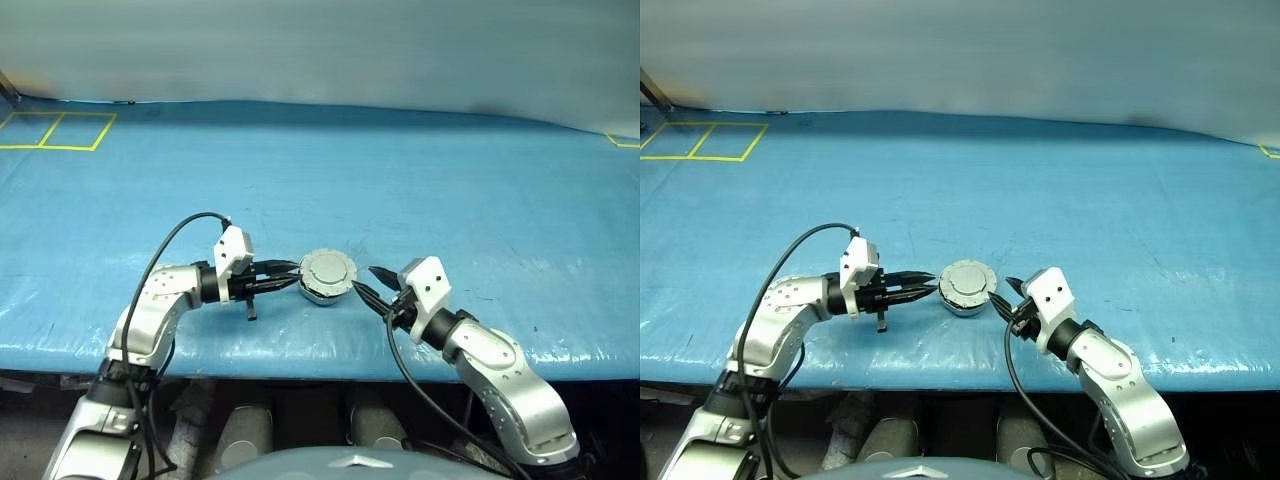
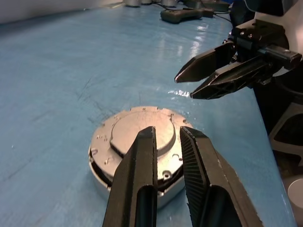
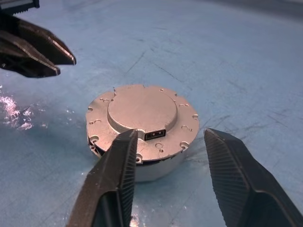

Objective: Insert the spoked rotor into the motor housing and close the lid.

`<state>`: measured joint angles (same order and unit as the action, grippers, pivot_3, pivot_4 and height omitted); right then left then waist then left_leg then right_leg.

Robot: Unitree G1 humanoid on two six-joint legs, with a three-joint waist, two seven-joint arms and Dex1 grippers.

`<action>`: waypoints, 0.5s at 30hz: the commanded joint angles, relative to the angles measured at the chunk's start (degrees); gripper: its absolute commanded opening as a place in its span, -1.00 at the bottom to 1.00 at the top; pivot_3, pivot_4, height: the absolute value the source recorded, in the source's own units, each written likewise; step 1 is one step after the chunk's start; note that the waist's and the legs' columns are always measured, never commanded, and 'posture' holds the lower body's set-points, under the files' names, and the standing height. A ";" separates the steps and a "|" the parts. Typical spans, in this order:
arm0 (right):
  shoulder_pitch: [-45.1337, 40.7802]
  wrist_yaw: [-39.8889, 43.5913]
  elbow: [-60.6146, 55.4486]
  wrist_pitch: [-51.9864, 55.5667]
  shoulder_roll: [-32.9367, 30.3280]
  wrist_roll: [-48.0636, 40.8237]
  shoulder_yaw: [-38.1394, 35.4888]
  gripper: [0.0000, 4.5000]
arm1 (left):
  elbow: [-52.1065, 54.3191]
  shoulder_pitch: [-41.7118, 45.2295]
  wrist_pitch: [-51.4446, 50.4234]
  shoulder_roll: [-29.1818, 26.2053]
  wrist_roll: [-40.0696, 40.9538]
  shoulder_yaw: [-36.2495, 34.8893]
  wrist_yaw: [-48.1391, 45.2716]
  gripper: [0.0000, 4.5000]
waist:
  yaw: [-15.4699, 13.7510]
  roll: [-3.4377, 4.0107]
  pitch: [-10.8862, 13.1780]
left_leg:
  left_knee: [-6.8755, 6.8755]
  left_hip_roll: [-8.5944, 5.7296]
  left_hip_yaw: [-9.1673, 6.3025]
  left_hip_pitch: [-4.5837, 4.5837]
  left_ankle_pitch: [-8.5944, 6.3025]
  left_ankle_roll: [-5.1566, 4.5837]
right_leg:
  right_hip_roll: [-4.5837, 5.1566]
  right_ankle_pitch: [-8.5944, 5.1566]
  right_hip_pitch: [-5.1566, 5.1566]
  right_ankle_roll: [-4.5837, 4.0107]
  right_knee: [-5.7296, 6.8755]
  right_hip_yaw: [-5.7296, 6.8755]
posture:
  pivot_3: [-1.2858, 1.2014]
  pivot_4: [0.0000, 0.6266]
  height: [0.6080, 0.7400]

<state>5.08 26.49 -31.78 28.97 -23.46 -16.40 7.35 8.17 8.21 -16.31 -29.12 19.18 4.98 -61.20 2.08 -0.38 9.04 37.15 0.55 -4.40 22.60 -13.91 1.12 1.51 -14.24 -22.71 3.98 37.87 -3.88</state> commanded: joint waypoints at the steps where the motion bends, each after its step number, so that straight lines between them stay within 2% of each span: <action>1: -3.62 1.63 1.73 -2.29 0.11 0.66 1.01 0.56 | 5.34 -3.86 -1.04 -0.41 1.86 -2.48 3.24 -0.63 | 0.00 0.00 0.00 | 0.00 0.01 0.00 0.00 0.00 0.00 | 0.00 0.08 -0.01 -0.13 0.00 0.00 | 0.03 -0.52 1.00; 4: -6.60 3.61 4.32 -2.93 -0.24 0.99 2.24 0.99 | 7.32 -6.94 -1.02 -0.08 2.01 -2.29 5.09 -0.63 | -0.09 -0.01 0.01 | 0.00 0.03 -0.04 0.00 0.00 0.01 | -0.02 0.08 -0.02 -0.17 0.01 0.07 | 0.03 -0.52 1.00; 15: -13.35 6.18 14.29 -2.91 0.65 4.47 7.06 0.99 | 10.18 -10.49 -1.16 1.06 3.01 -1.84 9.40 -0.63 | 0.00 0.00 0.01 | -0.07 0.02 -0.01 0.00 0.01 0.02 | -0.02 0.09 -0.05 -0.20 0.02 0.05 | 0.03 -0.52 1.00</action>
<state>-7.00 32.47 -17.35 27.80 -23.53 -12.34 14.06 16.00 -1.98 -17.44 -28.14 21.08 3.43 -52.32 2.08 -0.38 9.06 37.07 0.56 -4.41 22.61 -13.90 1.13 1.49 -14.15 -22.76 3.77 37.89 -3.83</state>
